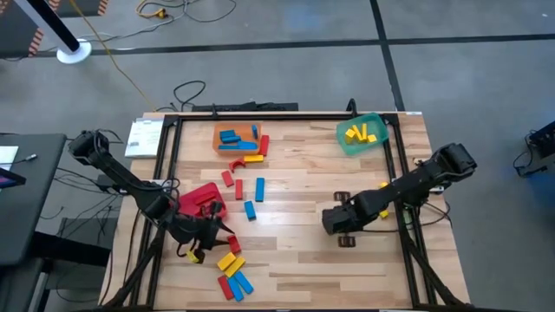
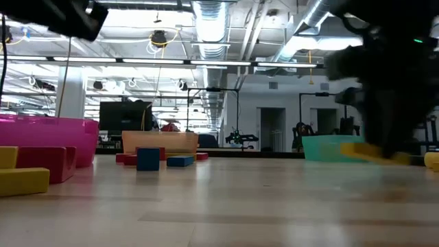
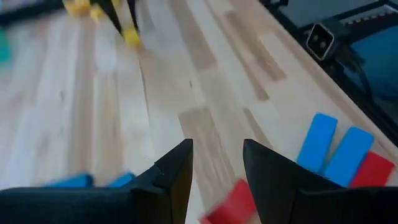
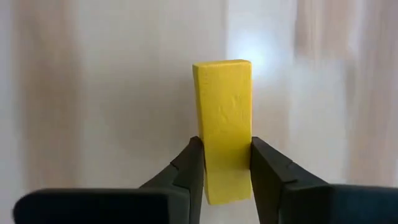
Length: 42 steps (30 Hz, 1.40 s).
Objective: Sort blocks
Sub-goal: Put the yellow block into the green bin
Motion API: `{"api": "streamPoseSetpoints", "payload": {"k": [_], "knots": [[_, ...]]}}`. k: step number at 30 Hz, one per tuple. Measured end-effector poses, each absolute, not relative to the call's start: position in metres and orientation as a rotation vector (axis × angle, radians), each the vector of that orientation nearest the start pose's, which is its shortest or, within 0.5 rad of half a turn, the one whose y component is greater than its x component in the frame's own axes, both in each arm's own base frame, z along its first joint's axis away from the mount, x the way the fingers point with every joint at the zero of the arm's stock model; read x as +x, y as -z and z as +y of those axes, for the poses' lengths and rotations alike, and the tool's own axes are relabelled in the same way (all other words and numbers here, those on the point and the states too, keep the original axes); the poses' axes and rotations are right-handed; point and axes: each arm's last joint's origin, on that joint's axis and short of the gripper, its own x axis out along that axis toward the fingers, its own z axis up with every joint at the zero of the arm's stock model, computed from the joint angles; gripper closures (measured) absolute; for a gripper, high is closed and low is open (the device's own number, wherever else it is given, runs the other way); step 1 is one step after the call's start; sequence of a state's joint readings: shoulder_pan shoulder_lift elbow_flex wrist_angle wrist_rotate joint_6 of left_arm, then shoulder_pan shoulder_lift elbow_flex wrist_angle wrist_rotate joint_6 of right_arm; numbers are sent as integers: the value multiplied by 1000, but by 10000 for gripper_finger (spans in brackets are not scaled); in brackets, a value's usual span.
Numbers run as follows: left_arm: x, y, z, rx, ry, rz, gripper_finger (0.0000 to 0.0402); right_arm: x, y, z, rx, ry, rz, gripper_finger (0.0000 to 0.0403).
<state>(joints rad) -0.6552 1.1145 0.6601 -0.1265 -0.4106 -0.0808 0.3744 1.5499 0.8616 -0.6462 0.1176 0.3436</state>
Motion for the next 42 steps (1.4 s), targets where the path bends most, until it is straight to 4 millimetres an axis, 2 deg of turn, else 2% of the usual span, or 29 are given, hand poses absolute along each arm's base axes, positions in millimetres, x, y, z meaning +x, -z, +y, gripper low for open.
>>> {"api": "streamPoseSetpoints", "payload": {"k": [3, 10, 19, 23, 28, 31, 36, 42], "knots": [[192, -242, -132, 290, 231, 428, 264, 266, -179, 101, 33, -47, 1166, 291], [197, -256, -135, 499, 212, 256, 264, 292, -207, 114, 106, -191, 925, 289], [202, -265, -133, 651, 196, 152, 263, 311, -234, 123, 117, -326, 698, 289], [212, -259, -137, 720, 214, 133, 244, 317, -243, 122, 106, -350, 617, 289], [235, -249, -146, 803, 216, 145, 204, 320, -247, 119, 96, -345, 593, 289], [251, -254, -150, 841, 175, 137, 189, 321, -247, 116, 99, -338, 592, 289], [281, -258, -150, 895, 139, 161, 184, 321, -247, 116, 99, -336, 593, 289], [316, -259, -146, 890, 209, 269, 184, 321, -247, 115, 97, -334, 594, 289]]}}
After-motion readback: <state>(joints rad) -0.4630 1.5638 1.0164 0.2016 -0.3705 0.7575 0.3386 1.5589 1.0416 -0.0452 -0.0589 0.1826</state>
